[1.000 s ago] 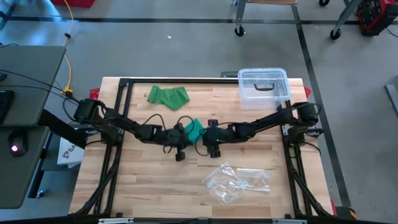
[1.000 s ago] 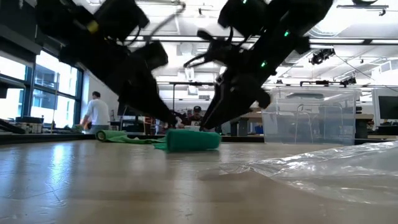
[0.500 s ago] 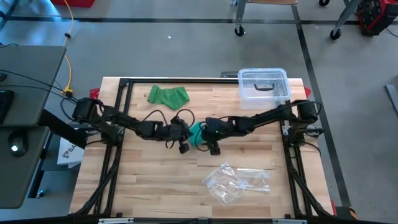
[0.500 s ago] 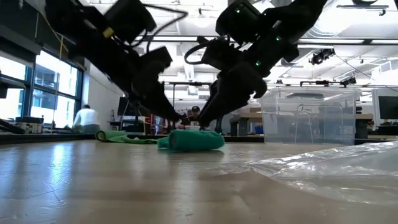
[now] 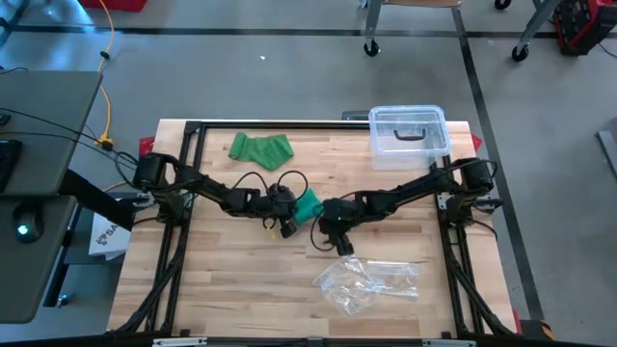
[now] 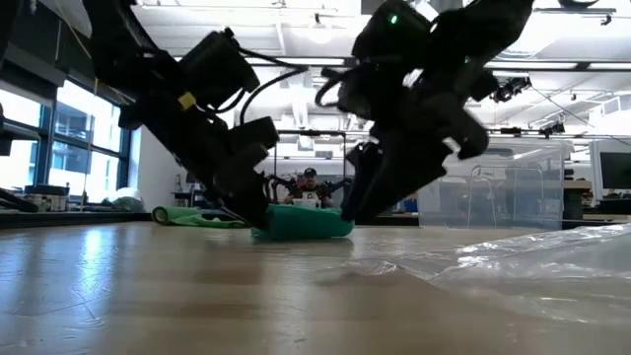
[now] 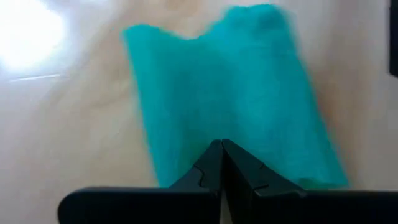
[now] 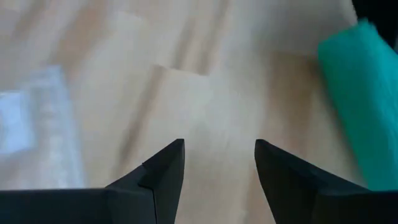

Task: Roll bandage
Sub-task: Roll the blue bandage

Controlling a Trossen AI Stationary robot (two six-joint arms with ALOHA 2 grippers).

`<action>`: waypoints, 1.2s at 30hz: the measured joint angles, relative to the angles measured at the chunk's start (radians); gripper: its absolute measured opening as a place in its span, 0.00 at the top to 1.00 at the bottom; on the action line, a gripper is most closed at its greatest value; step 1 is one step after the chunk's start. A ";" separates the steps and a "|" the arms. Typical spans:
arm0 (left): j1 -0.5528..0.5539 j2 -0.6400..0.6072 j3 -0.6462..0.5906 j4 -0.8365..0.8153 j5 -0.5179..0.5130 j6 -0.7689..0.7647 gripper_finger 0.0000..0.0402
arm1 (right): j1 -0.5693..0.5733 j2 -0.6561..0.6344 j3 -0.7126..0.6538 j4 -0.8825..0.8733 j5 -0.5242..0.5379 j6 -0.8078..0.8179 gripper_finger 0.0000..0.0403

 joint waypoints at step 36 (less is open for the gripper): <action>-0.103 -0.003 -0.001 0.156 0.005 0.066 0.99 | 0.034 -0.086 0.000 -0.035 0.104 -0.002 0.54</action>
